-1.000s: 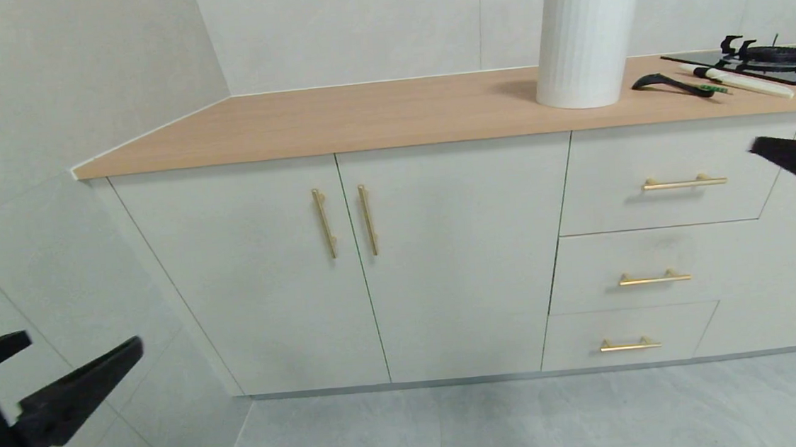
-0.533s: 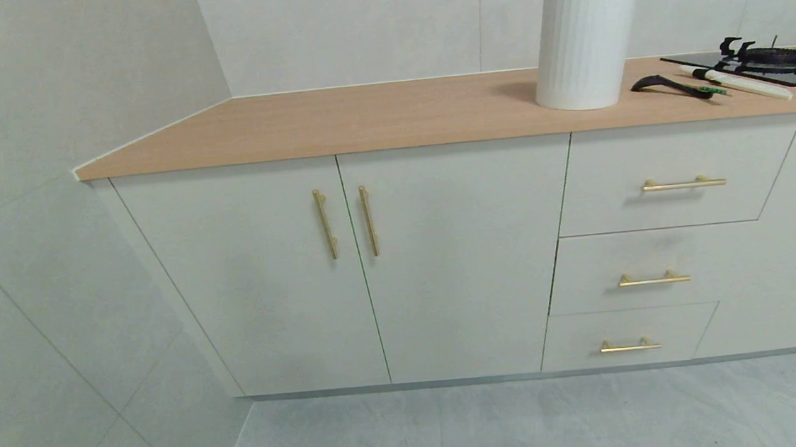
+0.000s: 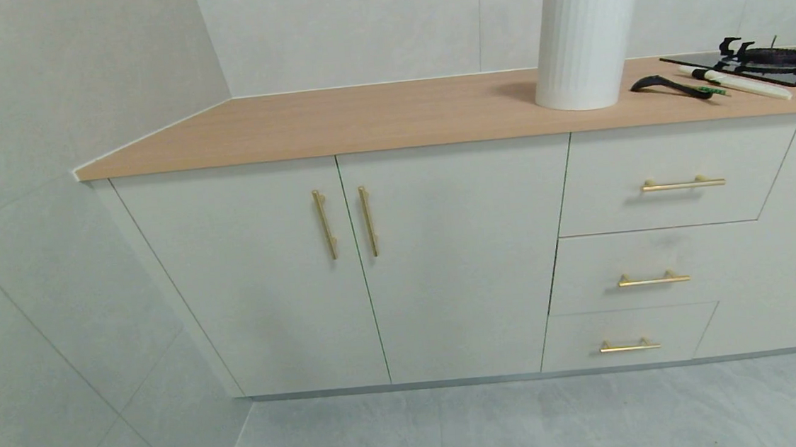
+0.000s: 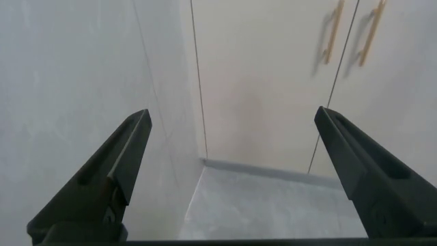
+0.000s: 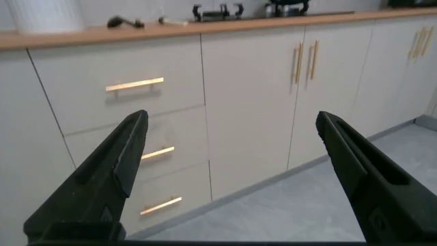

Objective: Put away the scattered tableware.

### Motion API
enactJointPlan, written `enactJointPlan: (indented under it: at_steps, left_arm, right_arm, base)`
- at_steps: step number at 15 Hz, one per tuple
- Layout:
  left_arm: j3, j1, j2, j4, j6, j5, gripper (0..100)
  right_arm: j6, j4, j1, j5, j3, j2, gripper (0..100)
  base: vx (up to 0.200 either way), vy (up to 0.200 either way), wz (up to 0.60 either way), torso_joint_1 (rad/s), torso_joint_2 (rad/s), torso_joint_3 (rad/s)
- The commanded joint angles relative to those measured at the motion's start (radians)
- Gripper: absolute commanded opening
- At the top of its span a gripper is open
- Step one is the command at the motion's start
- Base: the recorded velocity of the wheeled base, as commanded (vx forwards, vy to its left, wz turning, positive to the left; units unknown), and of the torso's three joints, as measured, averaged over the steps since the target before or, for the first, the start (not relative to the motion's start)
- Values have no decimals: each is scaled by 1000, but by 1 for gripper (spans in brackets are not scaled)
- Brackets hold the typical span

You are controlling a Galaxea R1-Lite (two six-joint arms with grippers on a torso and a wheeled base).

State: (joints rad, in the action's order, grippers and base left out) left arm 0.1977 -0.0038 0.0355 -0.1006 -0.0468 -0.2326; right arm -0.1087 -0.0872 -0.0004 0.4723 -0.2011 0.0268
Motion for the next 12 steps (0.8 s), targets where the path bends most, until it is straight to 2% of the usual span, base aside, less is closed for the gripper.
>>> enactJointPlan:
  at_steps: [1, 2, 4, 5, 7, 9, 10, 12]
  left_arm:
    - [-67, 8, -36, 2, -11, 7, 100]
    - [-118, 8, -36, 2, -33, 44, 100]
    - [-133, 8, -36, 9, -31, 122, 100]
    - [-135, 8, -36, 12, -24, 162, 100]
    - [-138, 7, -36, 13, 16, 222, 100]
    - [-141, 7, -36, 22, 13, 222, 100]
    - [-147, 7, -36, 32, 10, 225, 100]
    - [-150, 7, -32, 44, 19, 233, 100]
  right_arm:
    - [-17, -20, -4, -61, 126, -25, 100]
    - [-32, -23, -4, -178, 190, -25, 100]
    - [-32, 17, -4, -253, 200, -25, 100]
    - [-29, 23, -4, -278, 200, -25, 100]
    - [3, 24, 0, -305, 201, -25, 100]
    - [96, 32, 2, -351, 201, -27, 100]
    - [132, 116, 2, -448, 196, -24, 100]
    - [115, 84, 2, -448, 201, -25, 100]
  base:
    - [0, 0, 0, 0, 0, 0]
    - [0, 0, 0, 0, 0, 0]
    - [0, 0, 0, 0, 0, 0]
    - [0, 0, 0, 0, 0, 0]
    - [0, 0, 0, 0, 0, 0]
    - [0, 0, 0, 0, 0, 0]
    - [0, 0, 0, 0, 0, 0]
    - [0, 0, 0, 0, 0, 0]
